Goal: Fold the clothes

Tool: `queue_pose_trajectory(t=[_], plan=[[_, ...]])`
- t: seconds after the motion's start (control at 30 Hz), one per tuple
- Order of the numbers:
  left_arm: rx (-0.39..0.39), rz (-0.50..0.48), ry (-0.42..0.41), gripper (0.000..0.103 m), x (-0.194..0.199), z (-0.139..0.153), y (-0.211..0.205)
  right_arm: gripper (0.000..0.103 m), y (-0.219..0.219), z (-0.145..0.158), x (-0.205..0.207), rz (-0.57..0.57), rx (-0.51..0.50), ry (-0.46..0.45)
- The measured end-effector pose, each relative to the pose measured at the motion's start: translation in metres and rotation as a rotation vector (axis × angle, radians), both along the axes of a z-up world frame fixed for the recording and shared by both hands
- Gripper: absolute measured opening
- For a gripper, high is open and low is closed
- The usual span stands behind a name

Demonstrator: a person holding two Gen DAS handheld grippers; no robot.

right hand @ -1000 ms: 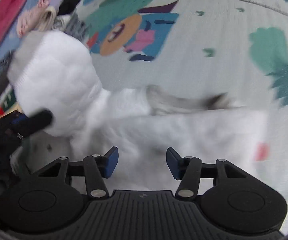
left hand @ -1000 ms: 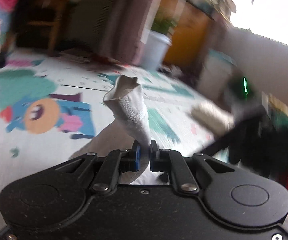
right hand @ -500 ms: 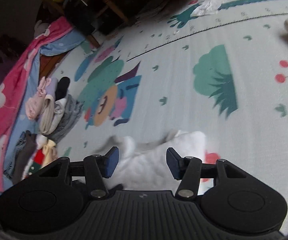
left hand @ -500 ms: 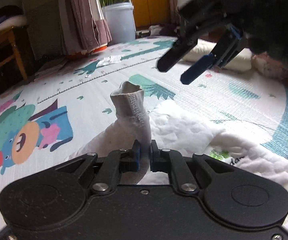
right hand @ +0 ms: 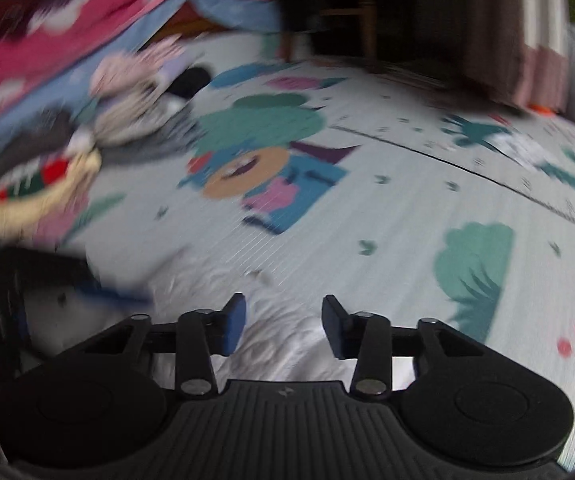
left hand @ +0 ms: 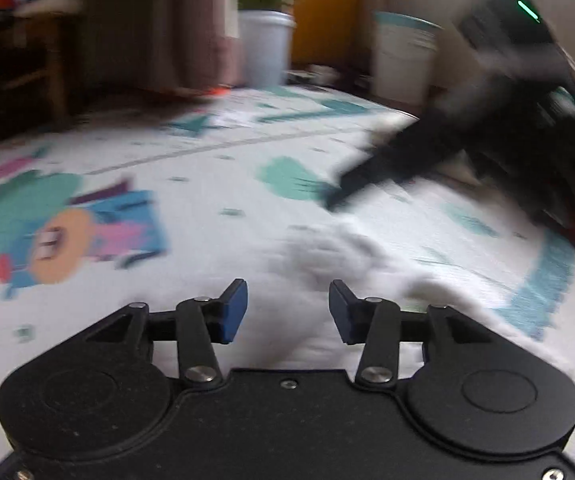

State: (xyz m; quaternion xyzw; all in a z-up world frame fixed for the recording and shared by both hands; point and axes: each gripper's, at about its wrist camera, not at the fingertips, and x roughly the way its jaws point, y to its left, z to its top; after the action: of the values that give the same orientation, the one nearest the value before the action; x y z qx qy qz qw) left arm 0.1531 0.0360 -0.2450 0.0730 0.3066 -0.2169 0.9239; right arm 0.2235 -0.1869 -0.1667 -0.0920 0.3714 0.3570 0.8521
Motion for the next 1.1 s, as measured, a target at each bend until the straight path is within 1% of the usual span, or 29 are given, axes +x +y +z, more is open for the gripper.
queue_pose_trajectory(t=[0.07,0.1,0.13,0.17,0.2,0.3,0.4,0.43,0.5,0.53,0.57,0.6,0.63,0.67,0.7,0.73,0.77,0.83,0.9,0.97,1.0,1.03,1.07,1.1], plan=[[0.067,0.026,0.019,0.037,0.006,-0.014,0.013,0.040,0.016,-0.008,-0.008,0.080,-0.046,-0.025],[0.101,0.039,0.029,0.031,0.009,-0.020,0.020,0.040,0.024,-0.014,-0.011,0.104,-0.073,-0.029],[0.131,0.050,0.040,0.028,0.011,-0.027,0.026,0.040,0.029,-0.021,-0.009,0.103,-0.086,-0.007],[0.133,0.054,0.053,0.028,0.009,-0.035,0.032,0.039,0.033,-0.029,-0.007,0.102,-0.099,0.015],[0.108,0.057,0.047,0.028,0.006,-0.037,0.037,0.038,0.034,-0.038,-0.006,0.107,-0.123,0.030],[0.143,0.048,0.031,0.028,0.004,-0.031,0.031,0.038,0.036,-0.063,-0.002,0.121,-0.196,0.075],[0.108,0.025,-0.036,0.027,0.000,-0.014,0.028,0.038,0.038,-0.053,-0.006,0.145,-0.208,0.003],[0.110,-0.001,-0.060,0.027,0.001,-0.010,0.026,0.038,0.037,-0.049,-0.007,0.145,-0.203,-0.027],[0.080,-0.046,-0.080,0.028,0.010,-0.011,0.024,0.039,0.039,-0.057,-0.001,0.140,-0.217,0.006],[0.070,-0.046,-0.068,0.029,0.017,-0.016,0.023,0.039,0.041,-0.061,0.002,0.137,-0.224,0.023],[0.071,-0.038,-0.032,0.032,0.026,-0.024,0.022,0.041,0.040,-0.064,0.004,0.136,-0.215,0.041],[0.081,-0.037,0.020,0.042,0.033,-0.033,0.022,0.041,0.040,-0.065,0.005,0.142,-0.215,0.041],[0.073,-0.037,0.047,0.044,0.038,-0.037,0.024,0.041,0.040,-0.065,0.006,0.148,-0.215,0.042],[0.065,-0.037,0.071,0.044,0.042,-0.040,0.025,0.040,0.040,-0.060,0.001,0.151,-0.211,0.016],[0.058,-0.033,0.072,0.044,0.042,-0.033,0.026,0.041,0.041,-0.055,-0.003,0.154,-0.207,-0.010],[0.050,-0.031,0.068,0.044,0.041,-0.026,0.026,0.041,0.038,-0.051,-0.005,0.149,-0.182,-0.022],[0.039,-0.045,0.039,0.044,0.040,-0.021,0.025,0.041,0.035,-0.048,-0.007,0.142,-0.156,-0.033],[0.038,-0.099,-0.012,0.048,0.044,-0.016,0.018,0.041,0.033,-0.053,-0.009,0.136,-0.179,-0.041],[0.072,-0.137,-0.024,0.048,0.051,-0.019,0.007,0.041,0.032,-0.062,-0.010,0.134,-0.214,-0.044],[0.082,-0.178,0.007,0.049,0.058,-0.030,-0.001,0.041,0.031,-0.067,-0.007,0.128,-0.207,-0.011],[0.103,-0.197,0.046,0.050,0.063,-0.039,-0.005,0.042,0.028,-0.069,-0.004,0.123,-0.192,0.013],[0.096,-0.192,0.049,0.057,0.068,-0.046,-0.004,0.042,0.025,-0.071,-0.001,0.119,-0.177,0.037],[0.066,-0.168,0.069,0.059,0.072,-0.048,0.000,0.043,0.023,-0.073,0.002,0.114,-0.162,0.060],[0.032,-0.153,0.094,0.060,0.076,-0.048,0.004,0.043,0.023,-0.074,0.002,0.125,-0.167,0.055]])
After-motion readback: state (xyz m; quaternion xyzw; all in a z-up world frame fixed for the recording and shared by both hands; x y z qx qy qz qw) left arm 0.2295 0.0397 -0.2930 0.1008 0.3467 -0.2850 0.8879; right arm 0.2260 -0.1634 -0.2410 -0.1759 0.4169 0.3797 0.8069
